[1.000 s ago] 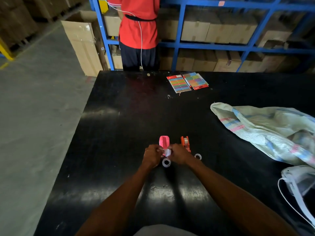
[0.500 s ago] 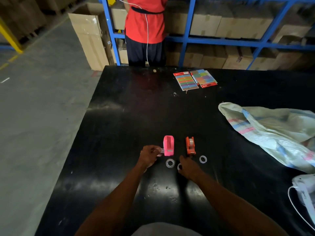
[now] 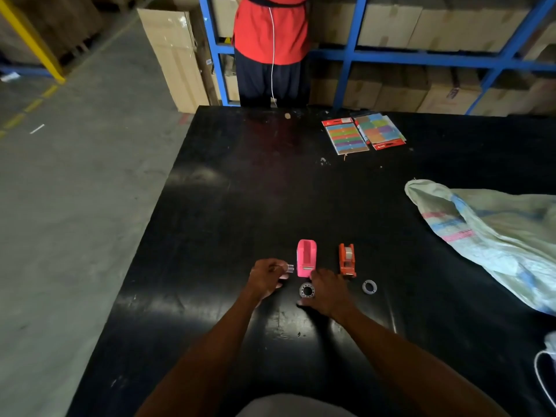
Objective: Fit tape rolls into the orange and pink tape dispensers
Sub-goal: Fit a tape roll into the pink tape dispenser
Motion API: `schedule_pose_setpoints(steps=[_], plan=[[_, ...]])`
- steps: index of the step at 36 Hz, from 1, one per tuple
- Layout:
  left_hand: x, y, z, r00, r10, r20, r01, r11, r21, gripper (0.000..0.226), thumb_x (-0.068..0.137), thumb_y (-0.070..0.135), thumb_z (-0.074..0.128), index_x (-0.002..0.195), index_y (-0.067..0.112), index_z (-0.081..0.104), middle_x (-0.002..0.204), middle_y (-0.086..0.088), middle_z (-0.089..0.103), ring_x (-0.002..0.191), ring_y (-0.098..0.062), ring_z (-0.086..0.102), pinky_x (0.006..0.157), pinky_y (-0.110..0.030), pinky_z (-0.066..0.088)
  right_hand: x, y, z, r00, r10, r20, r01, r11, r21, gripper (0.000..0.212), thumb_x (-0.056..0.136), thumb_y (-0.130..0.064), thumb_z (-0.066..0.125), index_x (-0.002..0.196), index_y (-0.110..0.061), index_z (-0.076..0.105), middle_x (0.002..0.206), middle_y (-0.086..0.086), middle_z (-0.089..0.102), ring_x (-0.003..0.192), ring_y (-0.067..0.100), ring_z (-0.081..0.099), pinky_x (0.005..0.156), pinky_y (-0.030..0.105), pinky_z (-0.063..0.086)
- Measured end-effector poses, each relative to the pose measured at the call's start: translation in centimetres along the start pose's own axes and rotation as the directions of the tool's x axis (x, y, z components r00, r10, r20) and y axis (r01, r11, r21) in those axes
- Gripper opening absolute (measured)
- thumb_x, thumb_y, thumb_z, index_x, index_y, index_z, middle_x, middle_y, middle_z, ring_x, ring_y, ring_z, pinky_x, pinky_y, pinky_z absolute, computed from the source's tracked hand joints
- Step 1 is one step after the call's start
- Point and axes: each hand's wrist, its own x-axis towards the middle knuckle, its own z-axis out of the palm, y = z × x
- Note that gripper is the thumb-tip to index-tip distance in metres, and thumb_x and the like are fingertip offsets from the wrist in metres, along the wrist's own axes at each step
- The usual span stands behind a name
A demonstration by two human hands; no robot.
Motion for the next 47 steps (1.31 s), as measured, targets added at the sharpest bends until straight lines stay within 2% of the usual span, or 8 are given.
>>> schedule_pose_setpoints(steps=[5, 11, 16, 20, 31, 37, 42, 47], plan=[[-0.1, 0.2, -0.4, 1.000, -0.012, -0.007, 0.012, 1.000, -0.008, 0.007, 0.094, 0.013, 0.061, 0.094, 0.016, 0.067, 0.095, -0.010, 0.072, 0.076, -0.014, 0.067, 0.063, -0.025, 0.054, 0.3, -0.1, 1.0, 1.000, 0.016, -0.018, -0.016, 1.000, -0.012, 0.061, 0.078, -0.051, 0.065, 0.126, -0.018, 0.049, 0.127, 0.006, 0.056, 0.116, 0.026, 0.053, 0.096, 0.040, 0.043], [0.0, -0.1, -0.5, 1.000, -0.028, 0.008, 0.028, 1.000, 0.014, 0.012, 0.094, 0.013, 0.061, 0.103, 0.008, 0.066, 0.097, -0.014, 0.071, 0.073, -0.014, 0.067, 0.063, -0.024, 0.053, 0.2, 0.0, -0.2, 0.999, 0.044, -0.033, -0.027, 0.914, 0.405, 0.055, 0.077, -0.031, 0.068, 0.122, -0.020, 0.040, 0.106, 0.004, 0.065, 0.088, 0.021, 0.065, 0.069, 0.029, 0.046], [-0.5, 0.2, 0.4, 0.996, -0.053, 0.067, 0.054, 0.998, -0.015, 0.018, 0.095, 0.014, 0.060, 0.110, 0.004, 0.064, 0.101, -0.015, 0.070, 0.074, -0.013, 0.068, 0.064, -0.024, 0.056, 0.1, -0.5, -1.8, 0.990, 0.047, -0.132, 0.040, 0.811, 0.583, 0.040, 0.075, -0.023, 0.073, 0.101, -0.032, 0.044, 0.101, -0.005, 0.060, 0.087, 0.010, 0.061, 0.072, 0.026, 0.048], [-1.4, 0.8, 0.9, 0.993, -0.044, 0.111, 0.048, 0.998, -0.037, 0.015, 0.096, 0.013, 0.057, 0.107, 0.006, 0.064, 0.100, -0.015, 0.069, 0.078, -0.015, 0.069, 0.071, -0.027, 0.057, -0.2, -1.2, -2.7, 0.976, 0.007, -0.216, 0.125, 0.797, 0.591, 0.029, 0.079, -0.021, 0.070, 0.098, -0.030, 0.049, 0.098, -0.008, 0.057, 0.085, 0.000, 0.057, 0.072, 0.019, 0.046], [-3.6, 2.1, 0.1, 0.994, 0.020, 0.107, -0.014, 0.998, -0.055, 0.016, 0.095, 0.013, 0.057, 0.105, 0.004, 0.067, 0.096, -0.013, 0.069, 0.084, -0.019, 0.068, 0.077, -0.027, 0.056, -1.6, -2.6, -3.9, 0.960, -0.103, -0.260, 0.245, 0.756, 0.606, 0.041, 0.079, -0.028, 0.076, 0.113, -0.028, 0.054, 0.113, -0.008, 0.056, 0.101, 0.007, 0.058, 0.084, 0.027, 0.053], [-4.1, 1.9, 0.1, 0.995, 0.042, 0.094, -0.039, 0.998, -0.041, 0.014, 0.096, 0.010, 0.056, 0.101, 0.006, 0.068, 0.096, -0.011, 0.070, 0.080, -0.014, 0.068, 0.071, -0.022, 0.057, -2.3, -2.8, -4.3, 0.982, -0.077, -0.169, 0.175, 0.698, 0.694, 0.045, 0.077, -0.022, 0.080, 0.113, -0.028, 0.053, 0.103, -0.013, 0.064, 0.089, -0.004, 0.064, 0.071, 0.011, 0.052], [-4.4, 1.9, 0.0, 0.995, 0.044, 0.095, -0.041, 0.998, -0.039, 0.011, 0.096, 0.010, 0.056, 0.096, 0.010, 0.068, 0.096, -0.012, 0.070, 0.088, -0.020, 0.068, 0.072, -0.024, 0.055, -3.0, -2.8, -4.4, 0.984, -0.046, -0.171, 0.158, 0.664, 0.731, 0.040, 0.078, -0.014, 0.074, 0.110, -0.027, 0.053, 0.104, -0.005, 0.067, 0.089, 0.006, 0.066, 0.070, 0.011, 0.050], [-4.5, 2.0, 0.4, 0.995, 0.058, 0.085, -0.056, 0.998, -0.020, 0.015, 0.096, 0.004, 0.053, 0.098, 0.009, 0.068, 0.087, -0.011, 0.068, 0.076, -0.013, 0.066, 0.065, -0.017, 0.055, -2.9, -3.0, -4.7, 0.982, -0.053, -0.181, 0.167, 0.693, 0.701, 0.050, 0.082, -0.017, 0.073, 0.127, -0.026, 0.053, 0.116, -0.006, 0.064, 0.095, 0.000, 0.064, 0.074, 0.006, 0.047]])
